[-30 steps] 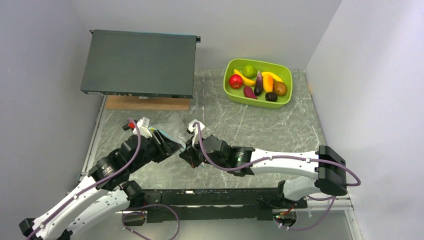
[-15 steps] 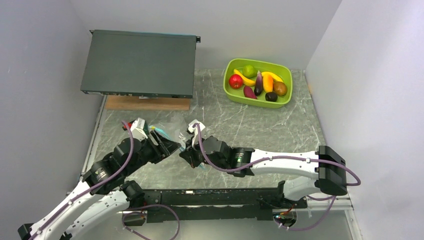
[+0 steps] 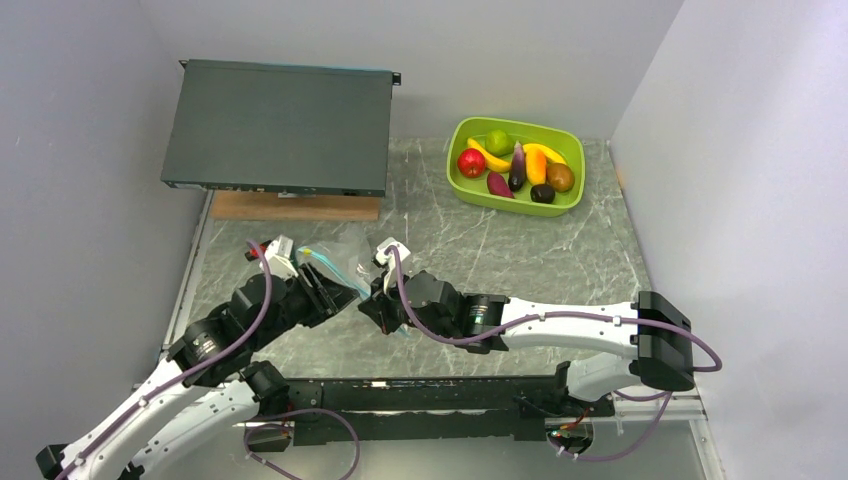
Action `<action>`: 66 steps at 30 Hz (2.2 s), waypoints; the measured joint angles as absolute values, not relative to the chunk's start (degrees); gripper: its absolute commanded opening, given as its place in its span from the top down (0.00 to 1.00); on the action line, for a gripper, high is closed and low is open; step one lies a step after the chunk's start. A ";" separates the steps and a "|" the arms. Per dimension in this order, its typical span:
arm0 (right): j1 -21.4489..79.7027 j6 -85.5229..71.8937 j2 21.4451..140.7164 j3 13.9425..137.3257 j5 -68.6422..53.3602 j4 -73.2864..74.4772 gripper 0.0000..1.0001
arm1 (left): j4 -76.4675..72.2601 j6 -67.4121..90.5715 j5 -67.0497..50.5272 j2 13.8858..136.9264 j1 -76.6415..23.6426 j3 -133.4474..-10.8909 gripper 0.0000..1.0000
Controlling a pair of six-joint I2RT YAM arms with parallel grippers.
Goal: Place the food in the zip-top bag and seal the zipper
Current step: Open the zipper of the food storage bag at the center of the board.
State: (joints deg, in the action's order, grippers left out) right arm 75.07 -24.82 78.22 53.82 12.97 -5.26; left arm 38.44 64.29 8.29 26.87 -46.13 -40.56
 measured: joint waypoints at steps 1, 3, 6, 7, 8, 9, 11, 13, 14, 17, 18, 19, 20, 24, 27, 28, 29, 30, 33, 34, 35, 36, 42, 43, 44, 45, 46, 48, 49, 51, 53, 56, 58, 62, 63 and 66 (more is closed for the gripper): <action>75.07 -24.80 78.22 53.84 12.95 -5.26 1.00 | 38.44 64.18 8.29 27.33 -46.13 -40.56 0.56; 75.07 -24.75 78.22 53.87 12.95 -5.26 1.00 | 38.44 64.12 8.32 28.10 -46.13 -40.56 0.57; 75.07 -24.58 78.22 53.87 12.95 -5.10 1.00 | 38.22 64.12 8.29 28.93 -46.13 -40.73 0.64; 75.07 -24.51 78.22 53.89 12.95 -5.08 1.00 | 37.95 64.12 8.25 29.06 -46.13 -40.75 0.64; 75.07 -24.45 78.22 53.93 12.95 -5.04 1.00 | 37.78 64.16 8.25 29.12 -46.13 -40.75 0.63; 75.07 -24.40 78.22 53.95 12.97 -5.02 1.00 | 37.56 64.14 8.23 29.15 -46.19 -40.75 0.61; 75.07 -24.18 78.22 54.02 12.95 -4.99 1.00 | 37.43 64.16 8.23 29.15 -46.22 -40.75 0.60; 75.07 -23.99 78.22 54.08 12.97 -5.02 1.00 | 37.28 64.18 8.21 29.30 -46.22 -40.73 0.62; 75.07 -23.94 78.22 54.08 12.97 -5.02 1.00 | 37.17 64.18 8.19 29.50 -46.22 -40.73 0.63; 75.09 -23.68 78.30 54.08 12.97 -4.95 1.00 | 36.71 64.34 7.81 30.26 -46.22 -40.73 0.62; 75.11 -23.57 78.35 54.08 12.99 -4.95 1.00 | 36.62 64.34 7.77 30.46 -46.22 -40.66 0.62; 75.11 -23.51 78.39 54.08 12.99 -4.93 1.00 | 36.49 64.38 7.75 30.57 -46.22 -40.51 0.64; 75.13 -23.44 78.43 54.08 13.02 -4.93 1.00 | 36.40 64.42 7.75 30.61 -46.22 -40.38 0.66; 75.22 -23.09 79.07 54.08 13.04 -4.95 1.00 | 36.18 64.86 7.68 30.59 -46.22 -39.86 0.84; 75.29 -23.09 79.53 54.11 13.02 -4.95 1.00 | 36.07 64.75 7.64 30.59 -46.22 -39.59 0.91; 75.33 -23.11 79.59 54.11 13.02 -4.95 1.00 | 36.16 64.55 7.64 30.59 -46.22 -39.57 0.95; 75.33 -23.11 79.59 54.11 13.02 -4.95 0.96 | 36.16 64.14 7.62 30.59 -46.22 -39.57 0.97; 75.35 -23.11 79.59 54.11 12.99 -4.93 0.96 | 36.16 63.94 7.64 30.57 -46.24 -39.57 0.99; 75.42 -23.14 79.59 54.11 12.93 -4.80 0.83 | 36.16 62.92 7.62 30.20 -46.30 -39.57 1.00; 75.44 -23.11 79.59 54.11 12.82 -4.80 0.74 | 36.18 62.54 7.64 30.04 -46.33 -39.57 1.00; 75.48 -23.11 79.53 54.13 12.73 -4.78 0.70 | 36.25 62.11 7.86 29.80 -46.33 -39.57 1.00; 75.48 -23.11 79.46 54.22 12.62 -4.40 0.67 | 36.32 61.84 8.05 29.69 -46.33 -39.57 1.00; 75.53 -22.28 79.29 60.66 12.36 5.13 0.62 | 38.52 61.12 9.78 29.69 -46.33 -39.59 1.00; 75.53 -22.04 79.20 62.24 12.38 6.87 0.62 | 39.11 61.12 10.00 29.93 -46.33 -39.66 1.00; 75.53 -21.91 79.02 63.26 12.43 7.97 0.59 | 39.51 61.08 10.09 30.17 -46.33 -39.68 1.00; 75.53 -21.67 78.81 64.29 12.62 9.21 0.57 | 40.12 60.88 10.20 30.44 -46.33 -39.83 1.00; 75.53 -21.34 78.50 65.10 12.95 10.22 0.56 | 40.47 60.73 10.26 30.59 -46.33 -39.90 1.00; 75.37 -20.71 77.89 65.98 13.47 11.46 0.50 | 40.75 60.66 10.41 30.57 -46.33 -39.90 1.00; 75.16 -20.49 77.80 66.50 13.91 12.38 0.49 | 40.82 60.66 10.44 30.48 -46.33 -39.90 1.00; 74.87 -19.99 77.95 67.59 14.83 14.17 0.49 | 41.01 60.66 10.46 30.44 -46.33 -39.90 1.00; 74.56 -19.51 78.32 68.42 15.46 14.98 0.50 | 41.41 60.62 10.46 30.46 -46.33 -40.12 1.00; 74.26 -19.07 79.61 69.32 16.03 15.09 0.52 | 41.50 60.62 10.57 30.48 -46.33 -40.75 1.00; 74.17 -19.03 81.14 69.93 16.40 15.09 0.53 | 41.43 60.64 10.48 30.48 -46.33 -41.08 1.00; 74.17 -19.05 84.55 70.15 16.43 14.98 0.55 | 41.47 60.64 10.39 30.41 -46.33 -41.19 1.00; 74.17 -19.07 85.41 70.15 16.43 14.96 0.59 | 41.45 60.66 10.41 30.26 -46.33 -41.19 1.00; 74.19 -19.42 87.53 70.83 17.19 15.46 0.82 | 41.50 60.69 10.41 29.74 -46.33 -41.19 1.00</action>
State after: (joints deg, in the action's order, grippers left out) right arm 74.19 -19.42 87.53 70.83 17.19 15.46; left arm 41.50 60.69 10.41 29.74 -46.33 -41.19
